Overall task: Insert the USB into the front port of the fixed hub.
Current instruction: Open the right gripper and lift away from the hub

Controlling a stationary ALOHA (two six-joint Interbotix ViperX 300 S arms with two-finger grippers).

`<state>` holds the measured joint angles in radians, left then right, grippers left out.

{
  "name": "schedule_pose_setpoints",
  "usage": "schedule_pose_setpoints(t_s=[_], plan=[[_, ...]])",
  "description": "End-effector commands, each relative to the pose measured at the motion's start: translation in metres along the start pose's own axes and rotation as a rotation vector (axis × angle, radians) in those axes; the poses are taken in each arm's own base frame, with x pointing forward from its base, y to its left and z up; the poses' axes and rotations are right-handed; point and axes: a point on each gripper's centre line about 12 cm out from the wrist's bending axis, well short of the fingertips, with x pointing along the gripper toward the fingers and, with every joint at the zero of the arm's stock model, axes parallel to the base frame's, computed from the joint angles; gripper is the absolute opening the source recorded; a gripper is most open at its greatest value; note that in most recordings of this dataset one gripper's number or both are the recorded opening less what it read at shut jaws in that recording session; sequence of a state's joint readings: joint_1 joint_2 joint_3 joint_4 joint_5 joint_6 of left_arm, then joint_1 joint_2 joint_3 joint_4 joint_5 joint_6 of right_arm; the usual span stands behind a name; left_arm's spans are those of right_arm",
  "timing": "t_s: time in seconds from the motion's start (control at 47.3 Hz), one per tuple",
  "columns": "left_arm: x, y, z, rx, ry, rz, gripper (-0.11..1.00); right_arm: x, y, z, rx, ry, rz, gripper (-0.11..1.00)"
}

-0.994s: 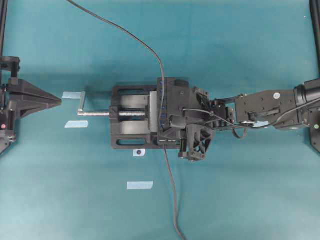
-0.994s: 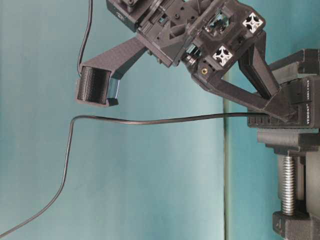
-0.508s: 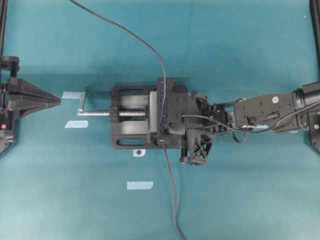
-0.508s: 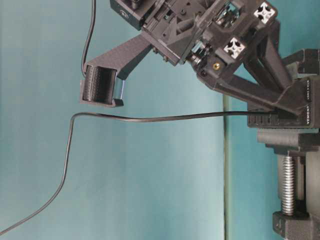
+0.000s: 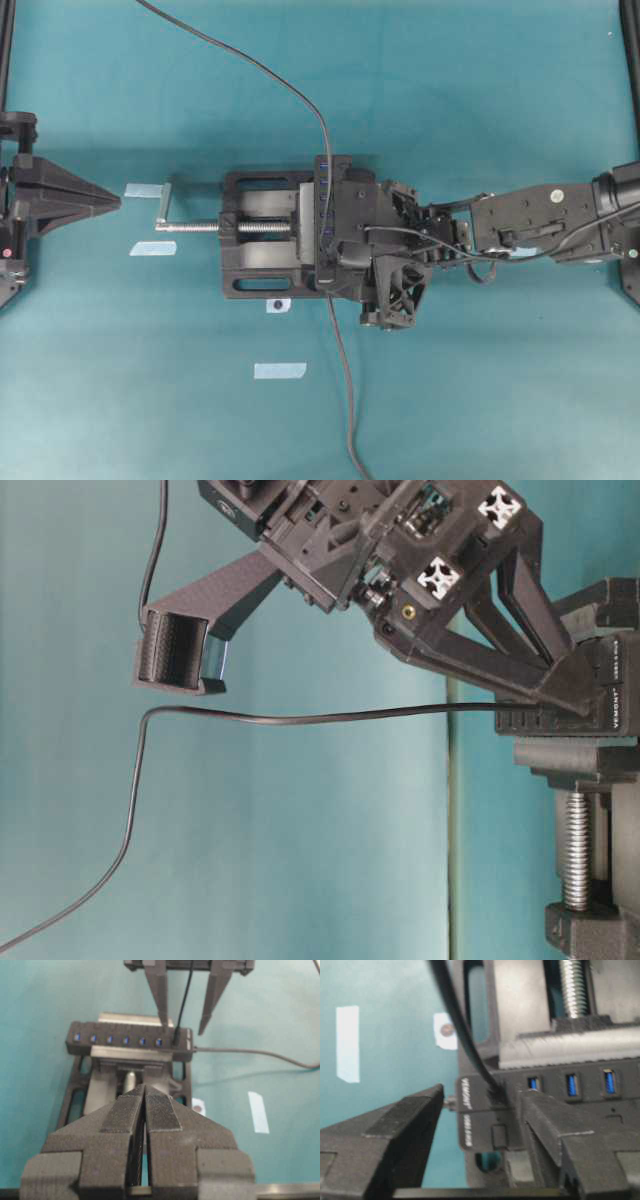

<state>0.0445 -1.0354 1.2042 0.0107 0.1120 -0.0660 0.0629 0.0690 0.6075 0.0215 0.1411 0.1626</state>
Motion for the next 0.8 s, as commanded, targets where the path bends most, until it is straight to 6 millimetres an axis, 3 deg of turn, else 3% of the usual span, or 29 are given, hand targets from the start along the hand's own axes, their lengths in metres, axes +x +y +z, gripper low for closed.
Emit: schedule_pose_setpoints(t_s=[0.0,0.783], plan=[[0.000,0.000,0.004,-0.001,-0.011,0.002,0.00,-0.012,0.003,0.015,0.011,-0.042,0.009,0.66],[-0.002,0.000,0.006,-0.001,-0.025,0.002,0.00,-0.044,-0.014,0.008,0.038,-0.064,-0.017,0.66]])
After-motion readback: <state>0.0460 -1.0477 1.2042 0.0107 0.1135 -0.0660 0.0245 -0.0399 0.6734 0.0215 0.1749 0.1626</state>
